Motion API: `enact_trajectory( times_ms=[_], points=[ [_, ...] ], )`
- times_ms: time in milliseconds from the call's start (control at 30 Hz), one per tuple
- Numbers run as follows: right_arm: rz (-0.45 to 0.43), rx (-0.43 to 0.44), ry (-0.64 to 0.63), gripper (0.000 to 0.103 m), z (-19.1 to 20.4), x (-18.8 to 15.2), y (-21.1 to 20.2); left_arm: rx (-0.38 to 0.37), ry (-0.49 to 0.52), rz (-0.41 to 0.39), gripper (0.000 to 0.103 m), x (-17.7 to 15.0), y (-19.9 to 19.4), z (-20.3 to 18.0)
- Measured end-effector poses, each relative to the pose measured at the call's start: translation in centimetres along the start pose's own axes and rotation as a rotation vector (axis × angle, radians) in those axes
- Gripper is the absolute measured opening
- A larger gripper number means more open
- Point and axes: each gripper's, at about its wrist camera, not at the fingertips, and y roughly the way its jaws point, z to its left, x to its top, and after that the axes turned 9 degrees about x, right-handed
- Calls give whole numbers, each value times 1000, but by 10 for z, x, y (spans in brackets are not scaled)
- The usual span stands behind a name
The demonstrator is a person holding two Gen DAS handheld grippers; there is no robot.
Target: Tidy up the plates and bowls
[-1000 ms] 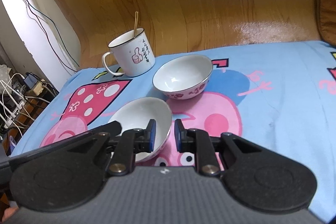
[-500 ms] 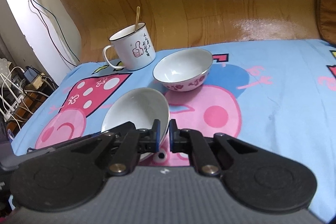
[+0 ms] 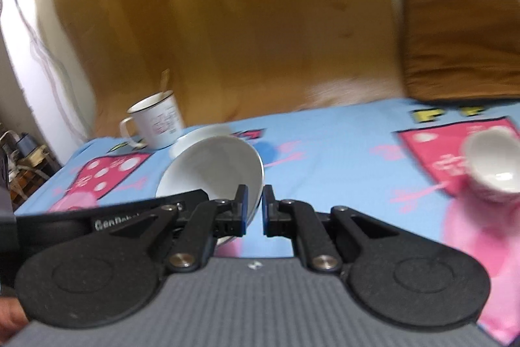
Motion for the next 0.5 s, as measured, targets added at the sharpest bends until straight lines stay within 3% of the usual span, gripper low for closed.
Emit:
enact_trajectory(
  times_ms=[300,500],
  points=[
    [-155,-219,69,11,-94,13,-71,-215,131,72,16,16,52,-132],
    [-161,-315,112,12,-144,18,-83,-248,188,125,17,15,88,-192]
  ],
)
